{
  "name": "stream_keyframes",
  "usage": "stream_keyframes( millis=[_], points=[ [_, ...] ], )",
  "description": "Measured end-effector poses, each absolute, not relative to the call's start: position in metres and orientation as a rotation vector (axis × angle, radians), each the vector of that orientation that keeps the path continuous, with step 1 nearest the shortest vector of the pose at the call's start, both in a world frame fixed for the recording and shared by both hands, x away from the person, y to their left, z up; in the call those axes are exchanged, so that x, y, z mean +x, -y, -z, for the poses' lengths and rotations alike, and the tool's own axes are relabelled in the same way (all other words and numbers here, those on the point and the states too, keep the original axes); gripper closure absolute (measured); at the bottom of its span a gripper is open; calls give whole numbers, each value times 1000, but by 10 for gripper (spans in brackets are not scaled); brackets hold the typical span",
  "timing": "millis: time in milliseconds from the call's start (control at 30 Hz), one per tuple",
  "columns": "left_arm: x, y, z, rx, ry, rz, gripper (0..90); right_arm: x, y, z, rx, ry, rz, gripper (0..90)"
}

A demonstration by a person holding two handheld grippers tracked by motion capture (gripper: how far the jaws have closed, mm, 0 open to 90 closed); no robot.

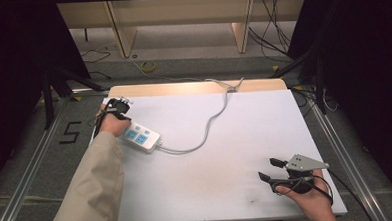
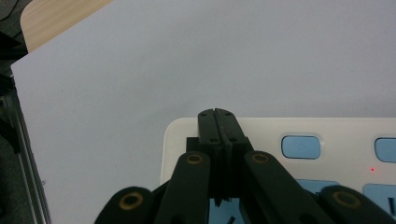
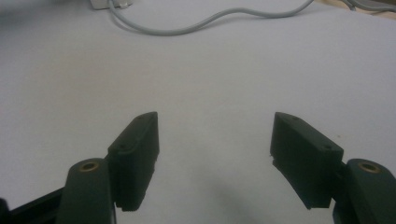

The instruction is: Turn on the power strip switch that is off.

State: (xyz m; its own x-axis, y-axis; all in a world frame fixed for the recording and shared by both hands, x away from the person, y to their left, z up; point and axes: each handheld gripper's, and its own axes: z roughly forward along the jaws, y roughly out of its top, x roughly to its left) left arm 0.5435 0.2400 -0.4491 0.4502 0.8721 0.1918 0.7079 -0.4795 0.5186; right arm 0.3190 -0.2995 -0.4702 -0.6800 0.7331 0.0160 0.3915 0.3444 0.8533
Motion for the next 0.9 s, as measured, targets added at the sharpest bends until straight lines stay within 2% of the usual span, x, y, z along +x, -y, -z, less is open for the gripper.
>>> stream_keyframes(
  millis=[900],
  points=[
    [546,-236,448,2386,-1341,-629,899,319,301,470,990,-2241,-1272,336]
  ],
)
